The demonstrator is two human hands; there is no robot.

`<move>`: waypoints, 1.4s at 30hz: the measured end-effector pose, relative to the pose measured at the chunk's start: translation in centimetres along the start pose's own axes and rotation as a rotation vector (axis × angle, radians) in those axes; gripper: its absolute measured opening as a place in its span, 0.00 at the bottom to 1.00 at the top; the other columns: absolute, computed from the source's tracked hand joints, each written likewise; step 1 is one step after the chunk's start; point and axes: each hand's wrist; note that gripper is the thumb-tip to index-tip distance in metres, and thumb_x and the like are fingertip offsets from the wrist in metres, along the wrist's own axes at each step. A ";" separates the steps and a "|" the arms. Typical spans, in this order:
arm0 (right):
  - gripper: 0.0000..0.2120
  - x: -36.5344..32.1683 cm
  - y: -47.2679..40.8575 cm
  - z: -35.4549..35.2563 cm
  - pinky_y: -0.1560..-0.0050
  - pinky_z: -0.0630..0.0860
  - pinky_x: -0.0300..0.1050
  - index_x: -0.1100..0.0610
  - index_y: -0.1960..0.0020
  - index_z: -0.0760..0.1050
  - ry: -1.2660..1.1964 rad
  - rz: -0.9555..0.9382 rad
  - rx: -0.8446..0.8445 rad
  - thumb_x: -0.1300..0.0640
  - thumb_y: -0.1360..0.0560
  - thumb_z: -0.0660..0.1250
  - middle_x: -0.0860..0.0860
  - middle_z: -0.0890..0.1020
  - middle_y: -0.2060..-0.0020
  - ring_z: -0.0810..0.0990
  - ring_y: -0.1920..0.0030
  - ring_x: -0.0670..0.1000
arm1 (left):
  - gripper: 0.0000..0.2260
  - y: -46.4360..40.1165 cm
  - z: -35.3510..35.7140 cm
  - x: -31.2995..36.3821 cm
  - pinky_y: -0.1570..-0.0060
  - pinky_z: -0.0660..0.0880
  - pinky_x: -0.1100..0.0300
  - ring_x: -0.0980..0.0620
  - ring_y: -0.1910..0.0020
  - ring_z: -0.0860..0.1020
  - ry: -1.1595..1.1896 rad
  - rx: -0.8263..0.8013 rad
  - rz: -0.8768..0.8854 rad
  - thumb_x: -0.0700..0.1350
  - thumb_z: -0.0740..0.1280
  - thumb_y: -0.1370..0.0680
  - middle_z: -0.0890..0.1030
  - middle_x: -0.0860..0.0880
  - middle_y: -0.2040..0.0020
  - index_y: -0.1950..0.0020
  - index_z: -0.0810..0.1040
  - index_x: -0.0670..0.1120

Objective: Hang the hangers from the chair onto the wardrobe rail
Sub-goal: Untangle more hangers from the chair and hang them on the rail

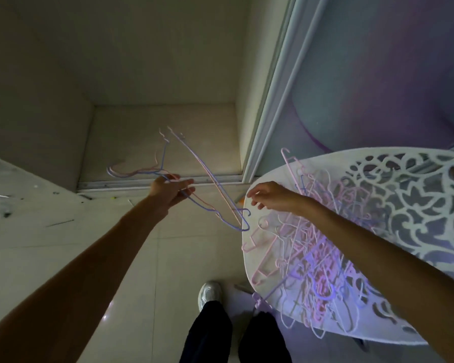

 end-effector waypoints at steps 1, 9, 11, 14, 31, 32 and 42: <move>0.11 -1.9 0.8 -0.2 0.63 0.74 0.34 0.62 0.43 0.76 0.024 -0.031 -0.016 0.61 0.22 0.59 0.58 0.81 0.52 0.77 0.60 0.51 | 0.10 1.0 -0.2 1.0 0.73 0.79 0.66 0.57 0.77 0.80 -0.009 0.000 -0.003 0.31 0.68 0.27 0.76 0.42 0.61 0.58 0.69 0.43; 0.20 -15.3 8.9 0.2 0.40 0.73 0.45 0.54 0.40 0.75 0.345 -0.329 -0.179 0.44 0.28 0.68 0.50 0.79 0.47 0.78 0.47 0.50 | 0.13 11.7 -0.9 7.1 0.79 0.76 0.65 0.57 0.83 0.76 -0.129 0.066 0.113 0.28 0.68 0.28 0.75 0.41 0.68 0.62 0.68 0.42; 0.23 -16.9 11.2 0.2 0.45 0.73 0.40 0.53 0.40 0.76 0.436 -0.348 -0.234 0.44 0.31 0.72 0.49 0.80 0.51 0.78 0.52 0.47 | 0.12 13.8 -1.2 8.6 0.77 0.76 0.66 0.57 0.82 0.77 -0.130 0.056 0.128 0.30 0.69 0.29 0.77 0.43 0.73 0.65 0.70 0.41; 0.18 -19.3 15.5 0.2 0.52 0.73 0.35 0.55 0.43 0.79 0.468 -0.433 -0.205 0.49 0.30 0.73 0.51 0.83 0.55 0.79 0.57 0.45 | 0.11 18.3 -2.6 10.8 0.76 0.77 0.67 0.58 0.80 0.77 -0.106 0.038 0.180 0.35 0.72 0.28 0.79 0.49 0.77 0.68 0.73 0.41; 0.14 -35.8 23.3 -4.4 0.82 0.56 0.31 0.53 0.39 0.74 0.236 -0.448 0.256 0.60 0.20 0.54 0.49 0.70 0.73 0.63 0.81 0.41 | 0.08 26.1 -13.1 27.5 0.81 0.71 0.71 0.62 0.83 0.75 -0.019 -0.057 0.269 0.38 0.61 0.21 0.79 0.52 0.80 0.59 0.76 0.41; 0.15 -36.4 23.2 -4.7 0.82 0.56 0.31 0.53 0.39 0.74 0.227 -0.436 0.277 0.60 0.20 0.54 0.49 0.70 0.74 0.63 0.81 0.41 | 0.08 25.6 -14.0 28.5 0.79 0.73 0.70 0.62 0.83 0.75 -0.006 -0.022 0.298 0.38 0.61 0.21 0.78 0.53 0.80 0.59 0.76 0.42; 0.15 -41.8 21.9 -8.8 0.78 0.52 0.33 0.52 0.38 0.74 0.167 -0.364 0.370 0.61 0.20 0.54 0.49 0.65 0.73 0.58 0.75 0.45 | 0.12 19.4 -17.8 38.3 0.86 0.54 0.76 0.60 0.90 0.60 -0.136 0.092 0.449 0.37 0.56 0.19 0.75 0.48 0.70 0.63 0.70 0.42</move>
Point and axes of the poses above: each hand's wrist, its own y-axis away from the middle knuckle, its own z-axis out of the palm, x = y × z
